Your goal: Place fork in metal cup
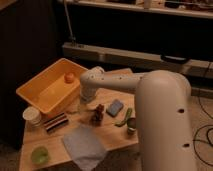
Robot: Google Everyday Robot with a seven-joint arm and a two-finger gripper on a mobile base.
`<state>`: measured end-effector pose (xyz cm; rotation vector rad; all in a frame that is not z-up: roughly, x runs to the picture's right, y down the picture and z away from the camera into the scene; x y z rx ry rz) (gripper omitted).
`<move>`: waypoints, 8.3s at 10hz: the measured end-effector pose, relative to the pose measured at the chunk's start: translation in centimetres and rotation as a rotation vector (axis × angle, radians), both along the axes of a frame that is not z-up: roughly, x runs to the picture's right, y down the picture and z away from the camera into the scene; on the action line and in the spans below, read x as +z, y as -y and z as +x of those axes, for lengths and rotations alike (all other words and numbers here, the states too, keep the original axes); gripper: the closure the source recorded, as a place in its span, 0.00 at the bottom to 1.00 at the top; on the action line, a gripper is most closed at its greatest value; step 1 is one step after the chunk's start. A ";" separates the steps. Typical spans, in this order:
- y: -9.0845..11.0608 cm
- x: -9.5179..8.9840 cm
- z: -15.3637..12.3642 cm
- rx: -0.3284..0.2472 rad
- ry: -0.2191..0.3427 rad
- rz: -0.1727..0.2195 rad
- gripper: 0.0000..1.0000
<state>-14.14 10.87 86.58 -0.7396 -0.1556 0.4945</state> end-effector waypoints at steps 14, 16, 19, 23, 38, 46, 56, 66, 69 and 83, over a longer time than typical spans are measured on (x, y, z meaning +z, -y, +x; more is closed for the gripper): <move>0.4 0.7 -0.7 0.010 -0.049 -0.012 1.00; 4.3 -1.8 0.3 0.066 -0.078 0.032 1.00; 9.4 -5.3 3.7 0.152 -0.139 0.082 1.00; 12.2 -11.4 9.3 0.180 -0.181 0.047 1.00; -1.0 -24.9 24.2 0.399 -0.524 -0.215 1.00; -7.9 -26.7 30.0 0.571 -0.722 -0.330 1.00; -8.8 -20.8 31.3 0.560 -0.807 -0.413 1.00; -5.3 -21.7 31.7 0.512 -0.772 -0.447 1.00; -4.9 -21.7 31.8 0.514 -0.764 -0.457 1.00; -4.8 -16.6 32.6 0.557 -0.834 -0.466 1.00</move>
